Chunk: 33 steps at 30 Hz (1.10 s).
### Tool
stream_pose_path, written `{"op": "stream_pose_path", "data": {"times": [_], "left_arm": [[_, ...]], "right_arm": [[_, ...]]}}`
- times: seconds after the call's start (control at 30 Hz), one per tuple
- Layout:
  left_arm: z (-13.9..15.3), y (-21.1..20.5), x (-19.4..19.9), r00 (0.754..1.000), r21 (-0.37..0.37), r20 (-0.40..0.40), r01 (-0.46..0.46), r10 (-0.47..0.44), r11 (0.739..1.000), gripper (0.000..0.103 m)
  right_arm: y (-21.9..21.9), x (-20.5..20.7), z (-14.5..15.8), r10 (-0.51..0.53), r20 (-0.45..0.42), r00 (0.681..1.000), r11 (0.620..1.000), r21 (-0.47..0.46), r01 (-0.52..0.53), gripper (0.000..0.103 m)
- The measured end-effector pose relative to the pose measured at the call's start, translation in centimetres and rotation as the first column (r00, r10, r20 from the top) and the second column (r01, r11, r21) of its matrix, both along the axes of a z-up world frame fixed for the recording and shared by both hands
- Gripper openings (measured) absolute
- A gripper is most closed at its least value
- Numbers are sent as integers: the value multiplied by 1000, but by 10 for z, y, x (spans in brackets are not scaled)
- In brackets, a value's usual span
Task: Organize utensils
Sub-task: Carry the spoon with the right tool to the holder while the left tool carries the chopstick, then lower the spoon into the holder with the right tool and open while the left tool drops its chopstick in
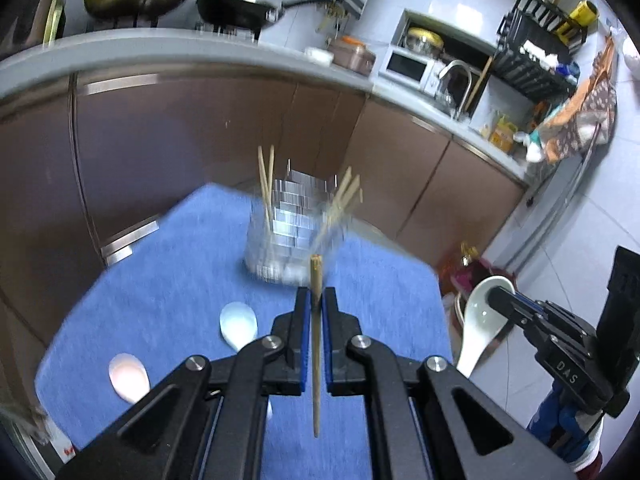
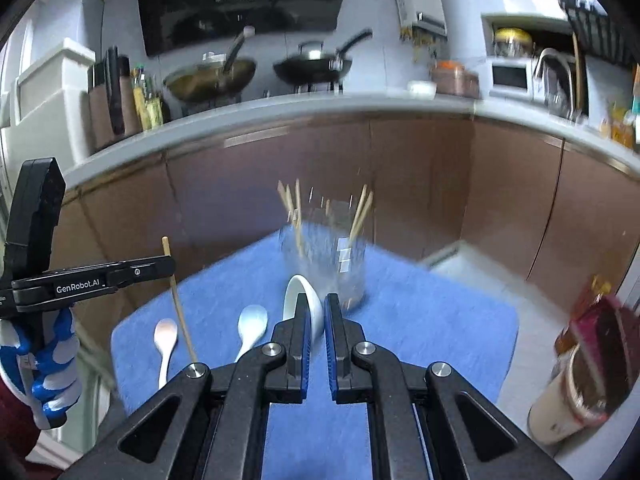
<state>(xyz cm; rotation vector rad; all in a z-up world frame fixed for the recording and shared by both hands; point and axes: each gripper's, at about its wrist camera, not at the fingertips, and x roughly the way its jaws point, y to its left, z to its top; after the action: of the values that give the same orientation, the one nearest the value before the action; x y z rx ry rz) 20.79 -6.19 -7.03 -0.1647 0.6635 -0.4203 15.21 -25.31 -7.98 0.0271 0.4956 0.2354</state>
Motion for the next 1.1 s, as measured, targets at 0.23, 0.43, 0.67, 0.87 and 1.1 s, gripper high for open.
{"op": "stream_pose_path", "data": {"times": [0.23,0.43,0.67,0.87,1.1], "left_arm": [[70,-18,68,982,10,180,-53,50,999,5],[94,-31,128,953,-6,281,-118,115,993,5],[68,-41,187,949,2,267,-177,170,984,5],[24,-51,215,953,16,233,-204,195,979,5],[-18,-56,223,956,28,211,-213,202,977,5]], "right_arm": [[8,56,55,-55,197,979,998,-14,59,7],[7,118,72,-106,302,948,994,6,109,7],[5,184,38,-104,284,953,994,-12,112,7],[5,216,-4,-100,246,964,994,-20,108,7],[5,224,-40,-109,207,972,993,-18,115,8]]}}
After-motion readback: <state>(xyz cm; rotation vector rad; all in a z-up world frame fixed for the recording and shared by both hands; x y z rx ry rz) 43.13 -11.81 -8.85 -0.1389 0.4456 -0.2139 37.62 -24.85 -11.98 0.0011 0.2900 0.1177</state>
